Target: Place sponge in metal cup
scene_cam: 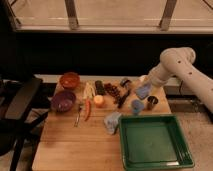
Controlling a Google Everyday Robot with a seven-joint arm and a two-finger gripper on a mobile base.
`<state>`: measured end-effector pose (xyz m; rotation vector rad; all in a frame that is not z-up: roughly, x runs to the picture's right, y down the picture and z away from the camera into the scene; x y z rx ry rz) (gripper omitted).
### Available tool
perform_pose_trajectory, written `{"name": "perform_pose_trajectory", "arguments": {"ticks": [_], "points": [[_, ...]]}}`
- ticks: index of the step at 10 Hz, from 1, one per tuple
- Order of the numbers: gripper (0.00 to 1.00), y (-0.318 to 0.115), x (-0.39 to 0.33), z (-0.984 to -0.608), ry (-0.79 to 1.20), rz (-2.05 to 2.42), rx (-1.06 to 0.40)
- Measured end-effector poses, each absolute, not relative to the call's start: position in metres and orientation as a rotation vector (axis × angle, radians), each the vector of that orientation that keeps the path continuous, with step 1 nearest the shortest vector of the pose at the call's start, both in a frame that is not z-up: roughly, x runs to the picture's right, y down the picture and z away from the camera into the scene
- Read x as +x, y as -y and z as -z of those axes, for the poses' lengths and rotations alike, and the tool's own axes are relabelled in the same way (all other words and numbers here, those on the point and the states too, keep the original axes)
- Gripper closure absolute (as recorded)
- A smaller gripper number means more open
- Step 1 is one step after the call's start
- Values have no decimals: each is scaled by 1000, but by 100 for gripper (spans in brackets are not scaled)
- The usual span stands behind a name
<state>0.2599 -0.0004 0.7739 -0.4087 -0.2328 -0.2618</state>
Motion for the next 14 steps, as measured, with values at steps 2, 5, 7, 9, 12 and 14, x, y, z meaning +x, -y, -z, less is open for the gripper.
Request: {"name": "perform_pose_trajectory", "arguments": {"ticks": [2, 5, 7, 9, 12, 14], "points": [[100, -5, 301, -781, 184, 202, -427], [86, -19, 338, -800, 165, 95, -456], [65, -24, 353, -810, 184, 39, -462], [49, -25, 350, -825, 215, 22, -468], [48, -34, 344, -841, 258, 13, -495], [48, -39, 333, -851, 286, 15, -515]]}}
